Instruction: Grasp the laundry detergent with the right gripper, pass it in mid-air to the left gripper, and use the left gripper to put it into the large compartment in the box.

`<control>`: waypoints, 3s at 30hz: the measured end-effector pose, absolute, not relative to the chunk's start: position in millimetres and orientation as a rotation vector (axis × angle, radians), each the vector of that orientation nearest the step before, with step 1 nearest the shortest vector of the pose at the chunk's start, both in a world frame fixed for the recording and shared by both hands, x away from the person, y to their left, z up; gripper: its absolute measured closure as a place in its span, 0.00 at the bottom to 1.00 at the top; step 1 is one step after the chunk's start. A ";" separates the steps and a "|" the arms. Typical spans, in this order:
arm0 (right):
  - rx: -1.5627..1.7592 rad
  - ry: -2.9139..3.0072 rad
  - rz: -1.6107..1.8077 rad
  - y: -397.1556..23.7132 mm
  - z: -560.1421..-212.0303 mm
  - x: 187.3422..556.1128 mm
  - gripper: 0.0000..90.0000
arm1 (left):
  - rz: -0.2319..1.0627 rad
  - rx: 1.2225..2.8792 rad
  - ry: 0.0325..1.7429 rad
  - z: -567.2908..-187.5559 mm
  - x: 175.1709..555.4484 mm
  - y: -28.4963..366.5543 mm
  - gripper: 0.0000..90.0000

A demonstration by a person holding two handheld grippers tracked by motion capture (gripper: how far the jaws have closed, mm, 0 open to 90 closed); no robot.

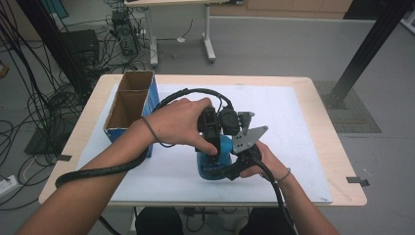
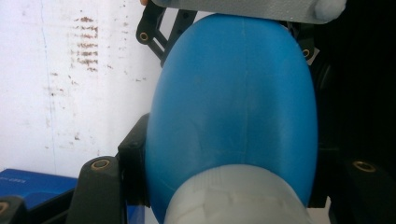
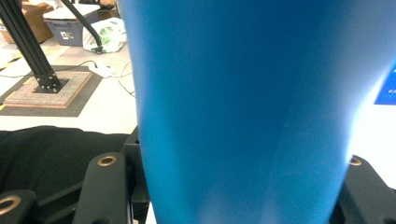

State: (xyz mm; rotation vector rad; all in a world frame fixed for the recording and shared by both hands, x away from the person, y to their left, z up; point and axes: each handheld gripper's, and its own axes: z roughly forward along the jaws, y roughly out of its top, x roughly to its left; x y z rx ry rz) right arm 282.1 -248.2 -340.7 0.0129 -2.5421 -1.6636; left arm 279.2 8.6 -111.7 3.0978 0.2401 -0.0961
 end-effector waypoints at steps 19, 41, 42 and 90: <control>0.006 -2.540 -1.670 -247.4 -341.7 281.9 0.46 | -0.100 3.094 0.248 -111.6 280.6 10.3 0.41; 0.007 -2.535 -1.670 -247.0 -343.5 286.4 0.46 | -0.099 3.079 0.264 -113.5 284.4 13.5 0.41; 0.007 -2.535 -1.670 -247.0 -343.5 286.4 0.46 | -0.099 3.079 0.264 -113.5 284.4 13.5 0.41; 0.008 -2.541 -1.671 -246.8 -341.2 287.4 0.46 | -0.091 3.086 0.280 -110.9 283.8 12.1 0.41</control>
